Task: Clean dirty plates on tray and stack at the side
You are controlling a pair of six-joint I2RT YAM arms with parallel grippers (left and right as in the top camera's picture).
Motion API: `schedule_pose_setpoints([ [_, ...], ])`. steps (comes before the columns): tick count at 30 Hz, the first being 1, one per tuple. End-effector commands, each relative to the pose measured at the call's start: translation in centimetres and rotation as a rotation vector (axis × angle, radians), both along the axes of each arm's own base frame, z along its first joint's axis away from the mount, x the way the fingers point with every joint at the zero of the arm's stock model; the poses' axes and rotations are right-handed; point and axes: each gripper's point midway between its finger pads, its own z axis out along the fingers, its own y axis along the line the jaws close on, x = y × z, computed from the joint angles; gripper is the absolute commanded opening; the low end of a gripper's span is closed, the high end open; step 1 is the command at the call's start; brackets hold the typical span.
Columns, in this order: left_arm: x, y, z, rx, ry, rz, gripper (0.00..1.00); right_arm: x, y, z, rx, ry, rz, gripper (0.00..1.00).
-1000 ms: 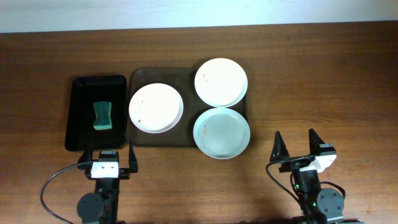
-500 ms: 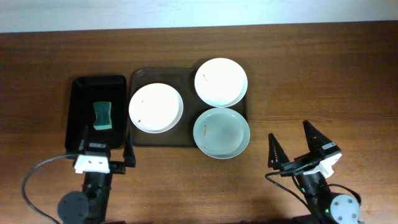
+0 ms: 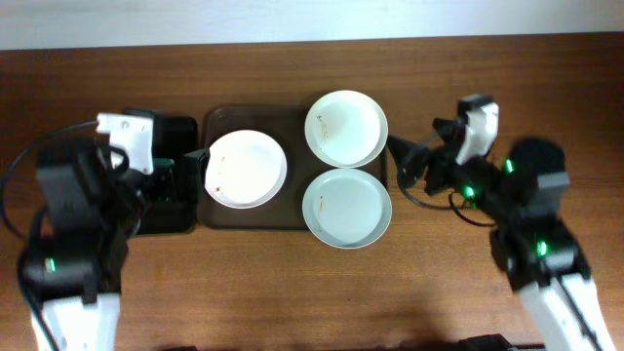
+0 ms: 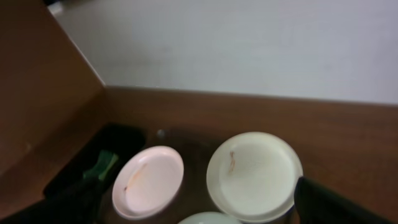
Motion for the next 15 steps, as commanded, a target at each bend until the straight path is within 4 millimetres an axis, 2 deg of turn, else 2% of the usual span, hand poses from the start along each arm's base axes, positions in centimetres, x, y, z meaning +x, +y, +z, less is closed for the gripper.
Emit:
schedule_pose_setpoints([
  [1,2.5,0.0,-0.6,0.006,0.105,-0.035,0.99,2.0,3.0,0.6,-0.059,0.074,0.121,0.98],
  [3,3.7,0.6,-3.6,0.039,0.228,-0.039,0.99,3.7,6.0,-0.3,-0.203,0.139,0.195,0.98],
  [6,4.5,0.7,-7.0,0.024,0.34,-0.043,0.99,5.3,8.9,-1.9,-0.305,0.283,0.222,0.98],
  [9,5.2,1.4,-9.4,0.048,0.412,-0.017,0.99,6.2,13.4,-4.7,-0.337,0.389,0.325,0.98],
  [10,5.4,1.4,-10.3,0.044,0.439,-0.018,0.99,6.5,15.0,-6.5,-0.34,0.409,0.36,0.98],
  [12,5.5,1.5,-10.8,0.042,0.455,-0.019,0.99,6.8,16.6,-8.1,-0.333,0.423,0.394,0.98],
  [13,5.5,1.5,-10.8,0.042,0.454,-0.019,0.99,6.6,18.2,-8.6,-0.297,0.424,0.454,0.98],
  [15,5.7,2.4,-11.0,0.064,0.461,0.035,0.99,6.9,19.7,-10.3,-0.274,0.457,0.457,0.82],
])
